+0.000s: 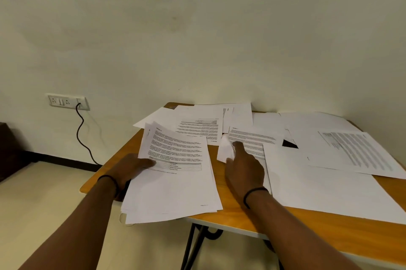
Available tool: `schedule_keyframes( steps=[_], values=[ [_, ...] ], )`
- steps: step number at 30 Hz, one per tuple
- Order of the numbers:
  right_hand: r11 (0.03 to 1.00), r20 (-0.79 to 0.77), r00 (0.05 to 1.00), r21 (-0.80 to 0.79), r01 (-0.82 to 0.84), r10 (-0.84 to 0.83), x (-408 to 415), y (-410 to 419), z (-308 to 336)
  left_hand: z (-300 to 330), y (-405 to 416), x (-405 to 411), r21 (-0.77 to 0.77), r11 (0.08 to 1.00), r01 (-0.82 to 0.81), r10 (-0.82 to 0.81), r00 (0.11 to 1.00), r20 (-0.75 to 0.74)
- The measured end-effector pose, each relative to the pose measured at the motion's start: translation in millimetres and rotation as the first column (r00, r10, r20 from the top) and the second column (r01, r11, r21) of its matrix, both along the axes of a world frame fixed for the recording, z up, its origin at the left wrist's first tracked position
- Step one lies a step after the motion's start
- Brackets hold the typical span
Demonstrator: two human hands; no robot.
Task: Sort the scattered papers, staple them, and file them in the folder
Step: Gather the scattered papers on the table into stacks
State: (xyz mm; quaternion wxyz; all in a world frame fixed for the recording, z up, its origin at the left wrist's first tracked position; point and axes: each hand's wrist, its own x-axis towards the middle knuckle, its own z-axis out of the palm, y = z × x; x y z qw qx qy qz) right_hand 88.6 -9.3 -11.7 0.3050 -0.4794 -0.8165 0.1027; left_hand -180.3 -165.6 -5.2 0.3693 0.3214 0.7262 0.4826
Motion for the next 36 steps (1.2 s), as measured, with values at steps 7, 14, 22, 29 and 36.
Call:
schedule_keyframes(
  steps=[7, 14, 22, 29, 36],
  values=[
    [0.958, -0.170, 0.947, -0.045, -0.283, 0.271, -39, -54, 21, 4, 0, 3, 0.022, 0.999, -0.041, 0.042, 0.998, -0.037],
    [0.851, 0.098, 0.847, -0.126, -0.510, 0.522, -65, -106, -1, 10, -1, 12, 0.107, 0.990, -0.087, 0.059, 0.969, 0.239],
    [0.822, -0.262, 0.804, -0.060, -0.566, 0.534, -61, -91, -12, 8, -5, 5, 0.055, 0.998, 0.040, -0.049, 0.984, 0.171],
    [0.706, -0.759, 0.650, -0.475, -0.526, -0.027, -37, -25, 16, 20, -18, 26, 0.385, 0.920, 0.073, -0.199, 0.933, 0.299],
    [0.756, -0.881, 0.411, -0.100, -0.646, 0.234, -27, -19, 93, 95, 9, 54, 0.598, 0.801, 0.018, -0.091, 0.992, 0.091]
  ],
)
